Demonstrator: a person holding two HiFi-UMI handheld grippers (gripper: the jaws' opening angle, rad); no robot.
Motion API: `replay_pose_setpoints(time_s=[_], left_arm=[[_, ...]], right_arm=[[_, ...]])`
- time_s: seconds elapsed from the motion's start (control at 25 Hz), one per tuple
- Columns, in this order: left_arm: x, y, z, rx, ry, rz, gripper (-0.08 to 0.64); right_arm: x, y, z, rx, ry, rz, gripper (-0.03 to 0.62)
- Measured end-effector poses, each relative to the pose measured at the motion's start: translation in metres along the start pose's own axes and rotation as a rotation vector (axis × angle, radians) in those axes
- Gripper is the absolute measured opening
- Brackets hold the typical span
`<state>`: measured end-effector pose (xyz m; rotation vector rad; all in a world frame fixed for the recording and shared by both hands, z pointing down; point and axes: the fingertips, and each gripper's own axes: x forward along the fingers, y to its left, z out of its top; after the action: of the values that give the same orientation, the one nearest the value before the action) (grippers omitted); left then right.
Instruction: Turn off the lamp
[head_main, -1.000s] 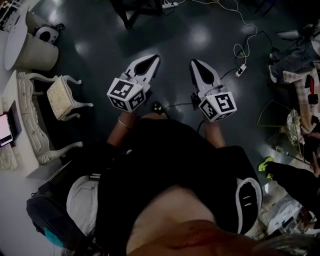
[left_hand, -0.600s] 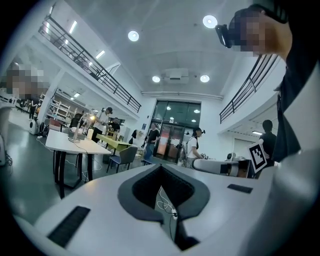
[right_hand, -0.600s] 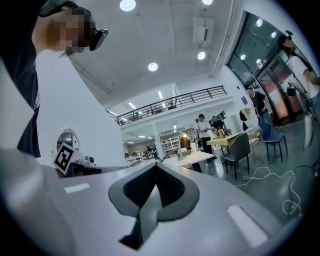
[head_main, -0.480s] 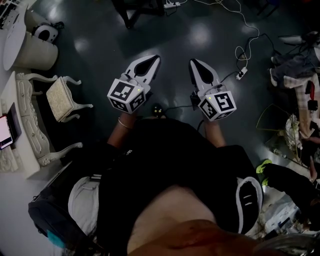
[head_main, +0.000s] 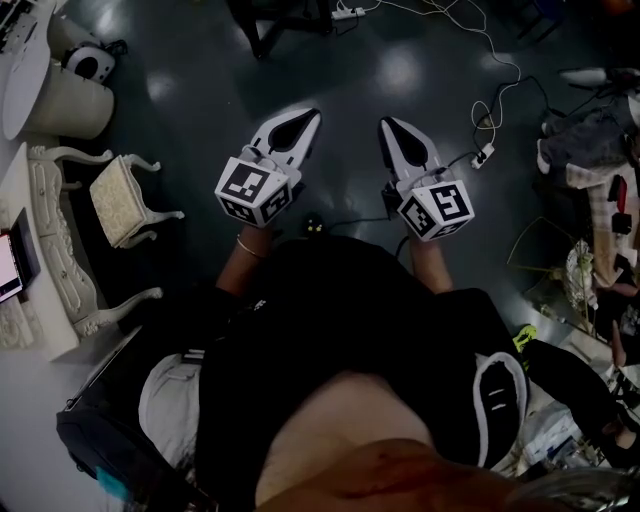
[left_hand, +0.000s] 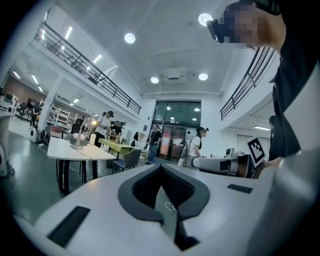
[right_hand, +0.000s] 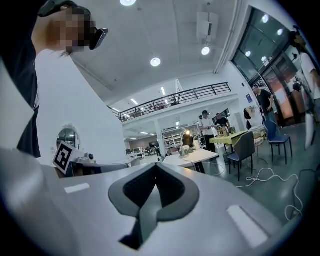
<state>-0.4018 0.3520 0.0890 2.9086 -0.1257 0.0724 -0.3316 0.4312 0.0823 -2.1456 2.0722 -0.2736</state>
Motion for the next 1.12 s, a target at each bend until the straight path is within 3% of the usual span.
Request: replay_pose_setpoints(time_s=[0.44,0.68,0.84,1.12], left_arm=[[0.013,0.01,-0.01,-0.023,0.016,-0.029,0.006],[0.03,0.015,-0.01,-0.026,0.016,-0.002,0.006],[0.042,0.017,-0.009,-0.032,0.035,0.046,0.006],[0.064,0.02,-0.005,-0.042,0.009,0.066,0.006]], right_arm=[[0.008,-0.016,-0.006,0.013,0.023,-0.038,-0.002],[0.008,-0.038,-0.004,0.02,0.03,-0.044,-0.002],[0.012,-0.057,0.001,0.023,0.038,-0.023,-0.002],[0.026,-0.081,0.01,0.026,0.037,0.02,-0.002]])
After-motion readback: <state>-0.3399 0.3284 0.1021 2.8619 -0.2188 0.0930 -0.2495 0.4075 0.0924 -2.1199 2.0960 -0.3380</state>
